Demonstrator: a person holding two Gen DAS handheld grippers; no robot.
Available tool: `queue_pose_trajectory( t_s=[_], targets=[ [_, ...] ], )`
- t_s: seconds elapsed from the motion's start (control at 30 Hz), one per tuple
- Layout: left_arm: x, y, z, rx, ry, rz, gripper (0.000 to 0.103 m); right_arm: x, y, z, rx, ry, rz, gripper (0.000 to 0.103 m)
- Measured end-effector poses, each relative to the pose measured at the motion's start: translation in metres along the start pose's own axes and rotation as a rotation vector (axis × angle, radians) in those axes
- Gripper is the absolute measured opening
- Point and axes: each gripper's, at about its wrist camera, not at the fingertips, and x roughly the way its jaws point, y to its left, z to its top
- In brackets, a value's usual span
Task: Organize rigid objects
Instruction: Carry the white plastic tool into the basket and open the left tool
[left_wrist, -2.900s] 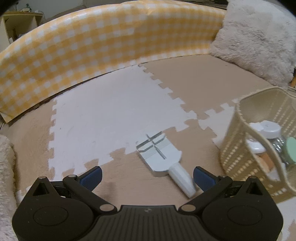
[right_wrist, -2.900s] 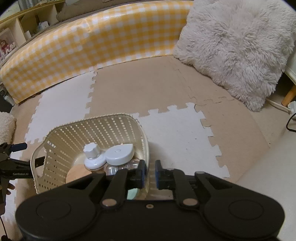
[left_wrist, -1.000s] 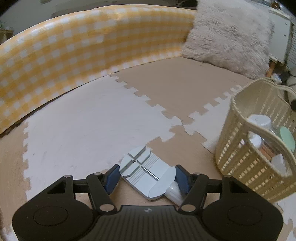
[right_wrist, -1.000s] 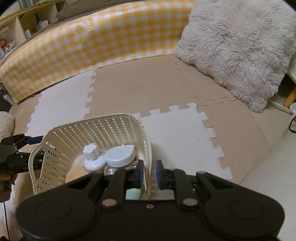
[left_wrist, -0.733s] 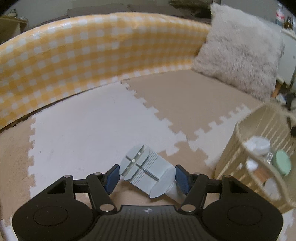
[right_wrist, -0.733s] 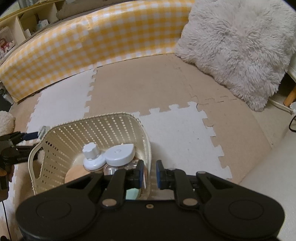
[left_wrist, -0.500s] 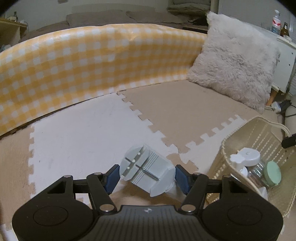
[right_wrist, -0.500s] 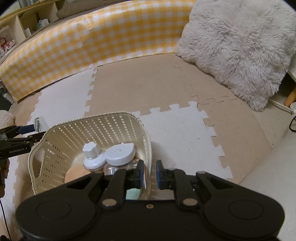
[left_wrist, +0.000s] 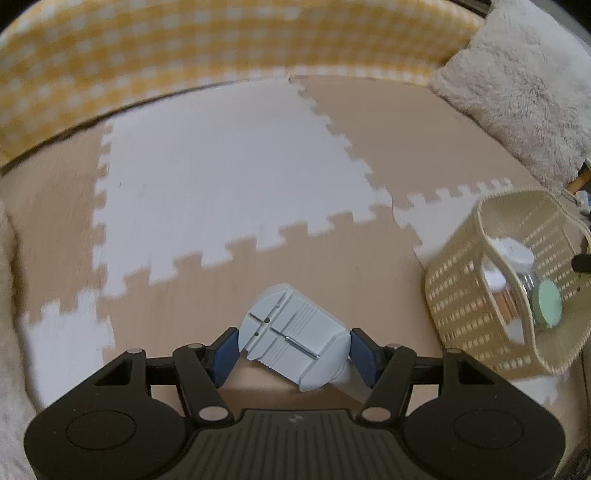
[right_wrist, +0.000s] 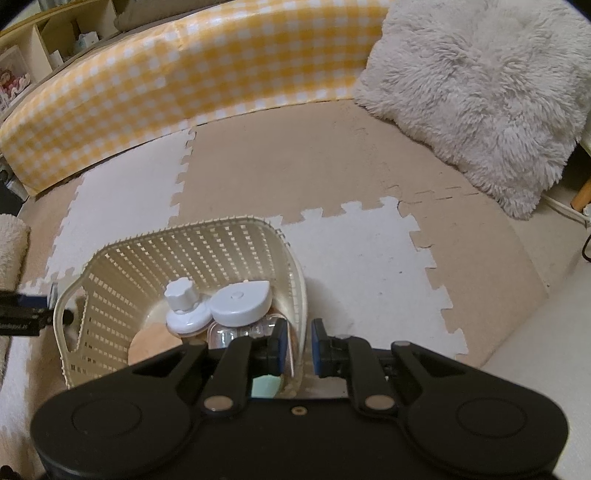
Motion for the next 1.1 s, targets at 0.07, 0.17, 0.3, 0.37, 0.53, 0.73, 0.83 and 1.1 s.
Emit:
queue_pose_trajectory(
  t_s=[0.07, 0.17, 0.3, 0.37, 0.53, 0.73, 0.83, 1.1],
  targets=[
    [-0.007, -0.006, -0.006, 0.015, 0.003, 0.010, 0.065, -0.001, -0.001, 0.000, 0.007, -0.002, 0.002, 0.014],
    [-0.025, -0.016, -0.012, 0.025, -0.021, 0.001, 0.065, -0.001, -0.003, 0.000, 0.017, -0.003, 0.002, 0.014],
    [-0.059, -0.030, -0.015, 0.018, -0.087, -0.045, 0.065, -0.001, -0.002, 0.000, 0.016, -0.003, 0.006, 0.014],
    [-0.074, -0.039, -0.016, 0.013, -0.121, -0.068, 0.065, -0.002, -0.001, 0.000, 0.011, -0.002, 0.009, 0.014],
    [-0.097, -0.057, -0.018, -0.031, -0.191, -0.122, 0.065, -0.001, -0.001, 0.000, 0.012, 0.006, 0.008, 0.012],
    [-0.103, -0.075, -0.012, -0.133, -0.224, -0.190, 0.065, -0.001, -0.003, 0.000, 0.028, 0.010, 0.011, 0.005],
    [-0.101, -0.089, -0.005, -0.170, -0.237, -0.191, 0.065, -0.001, -0.002, 0.000, 0.022, 0.011, 0.005, 0.005],
    [-0.075, -0.136, 0.011, -0.274, -0.225, -0.206, 0.065, -0.001, -0.002, 0.000, 0.025, 0.012, 0.008, 0.005]
  ],
)
